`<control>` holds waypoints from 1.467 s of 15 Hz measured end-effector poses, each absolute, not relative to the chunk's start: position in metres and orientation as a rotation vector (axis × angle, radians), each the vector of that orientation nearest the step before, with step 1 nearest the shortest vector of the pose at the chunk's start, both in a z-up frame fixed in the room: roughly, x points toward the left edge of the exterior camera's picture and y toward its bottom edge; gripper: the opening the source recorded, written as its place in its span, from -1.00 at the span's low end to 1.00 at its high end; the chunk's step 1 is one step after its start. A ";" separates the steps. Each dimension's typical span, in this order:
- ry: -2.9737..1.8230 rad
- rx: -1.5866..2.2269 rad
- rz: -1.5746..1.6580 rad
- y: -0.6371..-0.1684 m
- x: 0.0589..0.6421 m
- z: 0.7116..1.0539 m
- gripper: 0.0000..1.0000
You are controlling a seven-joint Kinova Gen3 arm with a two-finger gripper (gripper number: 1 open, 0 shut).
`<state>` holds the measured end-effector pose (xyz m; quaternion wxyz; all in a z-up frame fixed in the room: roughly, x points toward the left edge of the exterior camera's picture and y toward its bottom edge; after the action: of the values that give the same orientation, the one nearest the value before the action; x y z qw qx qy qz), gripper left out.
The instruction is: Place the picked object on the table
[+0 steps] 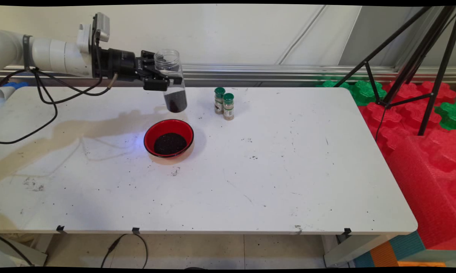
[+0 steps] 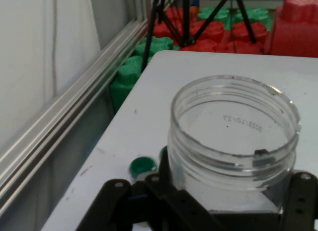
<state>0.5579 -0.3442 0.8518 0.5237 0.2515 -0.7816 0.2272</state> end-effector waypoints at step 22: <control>-1.919 0.473 0.413 -0.384 0.438 0.839 -1.00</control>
<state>0.4381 -0.3844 0.8390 0.5322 0.1983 -0.8046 0.1733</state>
